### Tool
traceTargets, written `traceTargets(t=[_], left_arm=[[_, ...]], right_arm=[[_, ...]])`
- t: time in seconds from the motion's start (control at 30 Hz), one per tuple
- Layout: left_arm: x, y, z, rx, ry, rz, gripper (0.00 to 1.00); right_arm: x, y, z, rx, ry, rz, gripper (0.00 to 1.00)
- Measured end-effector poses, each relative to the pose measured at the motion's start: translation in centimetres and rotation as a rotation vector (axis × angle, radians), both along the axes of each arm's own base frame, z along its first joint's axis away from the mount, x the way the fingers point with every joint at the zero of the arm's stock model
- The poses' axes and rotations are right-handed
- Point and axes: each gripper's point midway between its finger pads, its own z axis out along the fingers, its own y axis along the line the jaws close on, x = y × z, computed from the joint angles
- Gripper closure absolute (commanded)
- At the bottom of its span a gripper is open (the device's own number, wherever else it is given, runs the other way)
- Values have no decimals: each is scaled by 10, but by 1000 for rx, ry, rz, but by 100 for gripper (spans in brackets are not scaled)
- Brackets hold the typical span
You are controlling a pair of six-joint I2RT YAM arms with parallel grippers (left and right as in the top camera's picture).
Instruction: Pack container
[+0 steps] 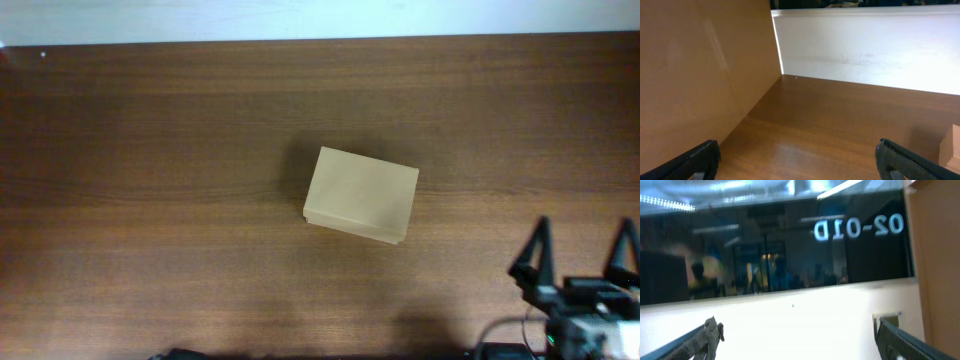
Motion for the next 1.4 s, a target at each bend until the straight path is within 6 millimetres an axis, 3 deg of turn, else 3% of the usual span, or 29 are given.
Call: traceTargets(t=[0.13, 0.3, 0.43, 0.63, 0.93, 1.4], left_arm=[[0, 0, 0, 0, 0, 0, 1], [0, 0, 0, 0, 0, 0, 1], [0, 0, 0, 0, 0, 0, 1], [0, 0, 0, 0, 0, 0, 1], [0, 0, 0, 0, 0, 0, 1], [0, 0, 0, 0, 0, 0, 1]], right_arm=[[31, 2, -48, -35, 97, 7, 1], [65, 3, -129, -52, 274, 22, 1], [76, 7, -166, -77, 350, 41, 1], [80, 8, -184, -97, 384, 48, 1], [86, 9, -230, -93, 496, 61, 1], [85, 9, -238, -90, 526, 63, 1]])
